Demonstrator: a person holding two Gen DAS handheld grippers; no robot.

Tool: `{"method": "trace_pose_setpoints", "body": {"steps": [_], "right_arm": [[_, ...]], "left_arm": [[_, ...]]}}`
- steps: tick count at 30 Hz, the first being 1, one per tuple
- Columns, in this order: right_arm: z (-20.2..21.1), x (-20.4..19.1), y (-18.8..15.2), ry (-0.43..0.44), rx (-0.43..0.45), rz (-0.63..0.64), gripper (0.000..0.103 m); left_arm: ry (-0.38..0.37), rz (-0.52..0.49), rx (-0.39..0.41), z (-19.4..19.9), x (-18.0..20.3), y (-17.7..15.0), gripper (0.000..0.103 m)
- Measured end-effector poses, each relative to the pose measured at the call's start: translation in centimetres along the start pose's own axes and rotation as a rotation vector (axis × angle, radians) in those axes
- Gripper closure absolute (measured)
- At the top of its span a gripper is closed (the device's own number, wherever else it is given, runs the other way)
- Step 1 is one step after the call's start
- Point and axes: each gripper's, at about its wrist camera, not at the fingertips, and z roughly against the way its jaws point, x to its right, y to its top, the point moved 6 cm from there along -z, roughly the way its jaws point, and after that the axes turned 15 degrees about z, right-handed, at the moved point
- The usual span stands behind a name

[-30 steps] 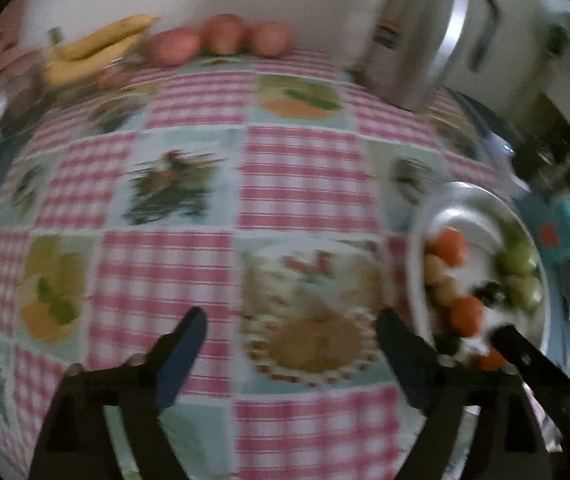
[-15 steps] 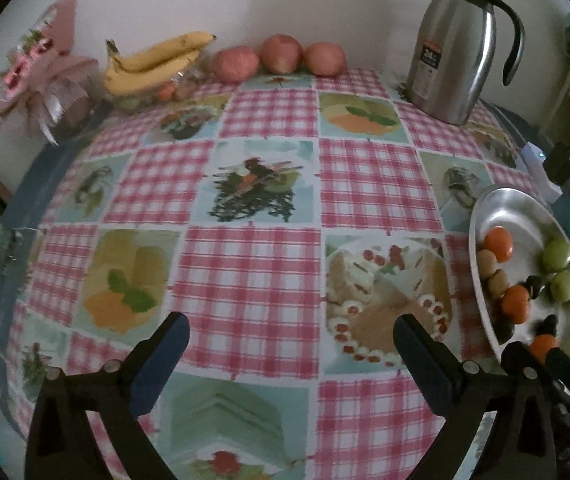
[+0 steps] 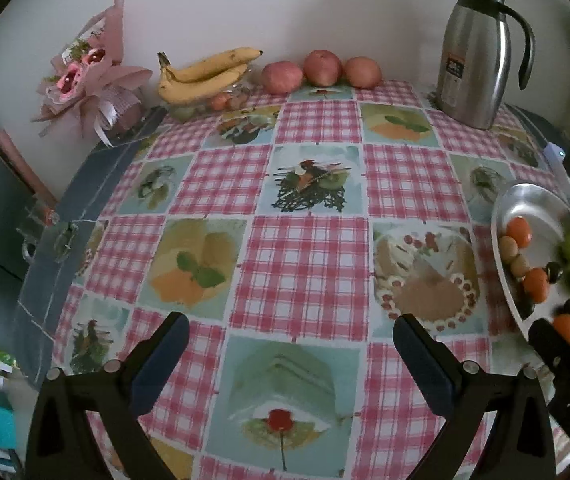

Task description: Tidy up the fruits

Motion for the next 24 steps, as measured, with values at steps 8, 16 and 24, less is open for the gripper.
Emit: {"method": "trace_pose_setpoints", "body": {"steps": [8,16,24], "right_arm": [[0.8,-0.2,0.0,-0.019,0.023,0.013,0.015],[0.6,-0.5,0.0,-0.021,0.006,0.035,0.015],[0.4,-0.6,0.0,-0.021,-0.002,0.03,0.015]], "left_arm": [[-0.035,0.017,-0.019,0.7,-0.9,-0.5,0.0],[-0.04,0.042,-0.055,0.1,-1.2,-0.5,0.0],[-0.036,0.047,-0.066,-0.2,-1.4,-0.6,0.0]]}}
